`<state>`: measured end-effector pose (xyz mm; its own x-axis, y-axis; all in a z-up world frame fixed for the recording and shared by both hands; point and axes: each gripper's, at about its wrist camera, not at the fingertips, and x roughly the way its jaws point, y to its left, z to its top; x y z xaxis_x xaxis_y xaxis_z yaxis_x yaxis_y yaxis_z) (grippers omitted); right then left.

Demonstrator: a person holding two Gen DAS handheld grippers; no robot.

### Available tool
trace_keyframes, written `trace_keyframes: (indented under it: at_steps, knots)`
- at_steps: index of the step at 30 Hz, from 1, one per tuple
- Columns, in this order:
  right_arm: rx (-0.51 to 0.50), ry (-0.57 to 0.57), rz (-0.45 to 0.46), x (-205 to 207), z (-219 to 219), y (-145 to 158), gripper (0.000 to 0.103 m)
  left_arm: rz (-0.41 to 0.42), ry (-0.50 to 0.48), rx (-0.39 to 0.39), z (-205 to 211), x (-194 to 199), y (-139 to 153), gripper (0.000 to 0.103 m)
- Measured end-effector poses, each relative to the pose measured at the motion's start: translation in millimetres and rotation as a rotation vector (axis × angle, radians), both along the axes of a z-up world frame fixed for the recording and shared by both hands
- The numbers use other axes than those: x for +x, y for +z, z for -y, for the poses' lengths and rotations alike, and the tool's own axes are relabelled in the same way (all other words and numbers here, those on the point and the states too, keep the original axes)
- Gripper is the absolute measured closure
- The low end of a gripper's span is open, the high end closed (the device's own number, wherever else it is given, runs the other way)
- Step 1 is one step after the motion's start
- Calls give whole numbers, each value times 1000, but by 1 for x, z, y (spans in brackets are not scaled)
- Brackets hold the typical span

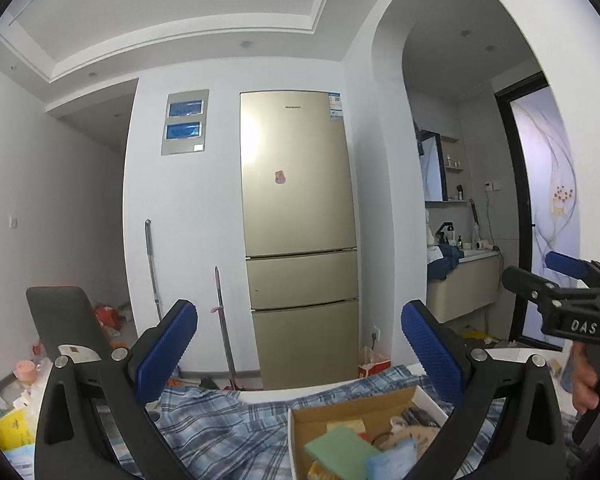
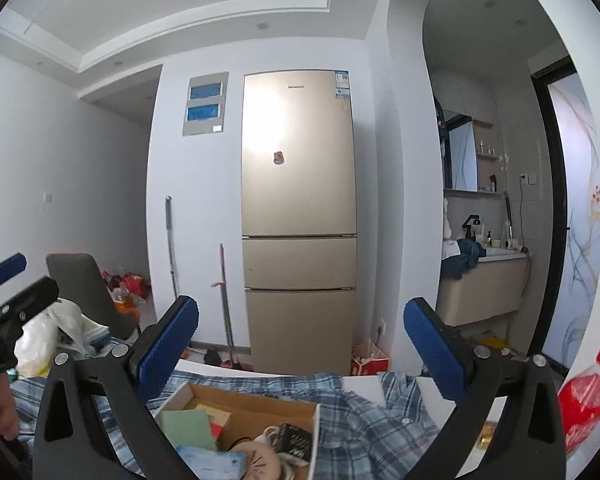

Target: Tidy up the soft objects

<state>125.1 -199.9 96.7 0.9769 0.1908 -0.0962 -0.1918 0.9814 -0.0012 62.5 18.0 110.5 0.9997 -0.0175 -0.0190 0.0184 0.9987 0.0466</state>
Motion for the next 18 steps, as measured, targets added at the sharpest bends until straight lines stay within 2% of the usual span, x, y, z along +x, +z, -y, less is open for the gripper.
trace_keyframes:
  at_steps: [4, 7, 18]
  knots:
    - [34, -21, 27, -29, 1, -8, 0, 5, -8, -20, 4, -34, -7, 0]
    - [18, -19, 27, -46, -1, -18, 0, 16, 21, -36, 6, -59, -24, 0]
    - [22, 0, 21, -94, 9, -64, 0, -58, 7, -26, 17, -86, -75, 0]
